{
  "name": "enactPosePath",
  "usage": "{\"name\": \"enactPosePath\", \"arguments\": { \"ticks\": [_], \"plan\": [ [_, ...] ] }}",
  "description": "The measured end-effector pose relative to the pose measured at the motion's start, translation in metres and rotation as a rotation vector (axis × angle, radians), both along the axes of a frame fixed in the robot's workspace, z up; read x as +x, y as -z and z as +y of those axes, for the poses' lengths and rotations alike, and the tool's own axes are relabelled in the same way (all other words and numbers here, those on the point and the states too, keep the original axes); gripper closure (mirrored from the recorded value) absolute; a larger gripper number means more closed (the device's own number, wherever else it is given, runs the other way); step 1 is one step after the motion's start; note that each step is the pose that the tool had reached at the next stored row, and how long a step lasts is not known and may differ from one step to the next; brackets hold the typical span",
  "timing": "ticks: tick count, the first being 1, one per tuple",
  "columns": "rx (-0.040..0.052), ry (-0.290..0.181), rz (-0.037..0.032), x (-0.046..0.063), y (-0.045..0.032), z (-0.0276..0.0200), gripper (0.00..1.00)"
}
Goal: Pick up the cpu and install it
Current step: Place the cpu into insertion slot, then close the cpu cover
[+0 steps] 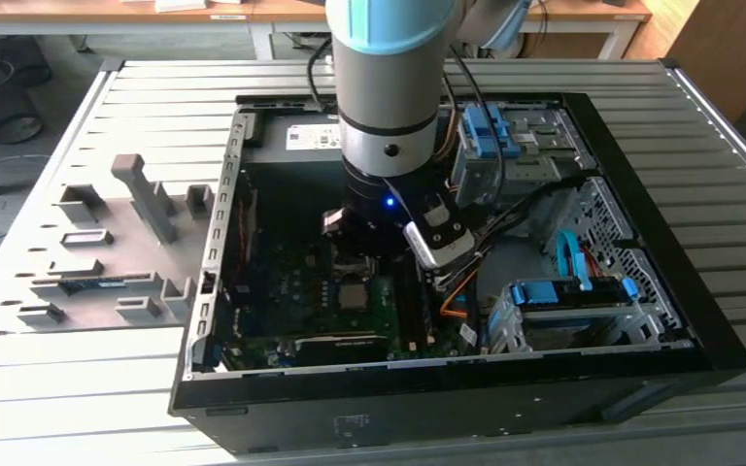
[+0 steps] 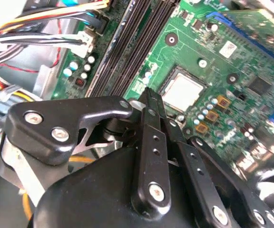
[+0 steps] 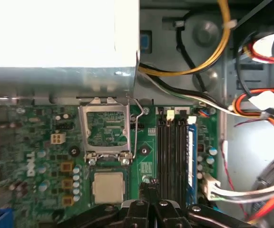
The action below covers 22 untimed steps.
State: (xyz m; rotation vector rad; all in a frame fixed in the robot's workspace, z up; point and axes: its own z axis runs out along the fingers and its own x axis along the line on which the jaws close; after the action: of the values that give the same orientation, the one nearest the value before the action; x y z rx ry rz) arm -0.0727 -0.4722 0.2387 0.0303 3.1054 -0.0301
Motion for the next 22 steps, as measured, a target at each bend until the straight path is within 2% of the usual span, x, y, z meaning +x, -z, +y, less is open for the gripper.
{"name": "enactPosePath", "arguments": {
  "ticks": [3,4,22],
  "plan": [
    [0.0001,0.000,0.0000,0.000,-0.0129,0.0000,0.90],
    [0.0001,0.000,0.0000,0.000,-0.0145,0.0000,0.90],
    [0.0002,0.000,0.0000,0.000,-0.0153,0.0000,0.90]
  ]
}}
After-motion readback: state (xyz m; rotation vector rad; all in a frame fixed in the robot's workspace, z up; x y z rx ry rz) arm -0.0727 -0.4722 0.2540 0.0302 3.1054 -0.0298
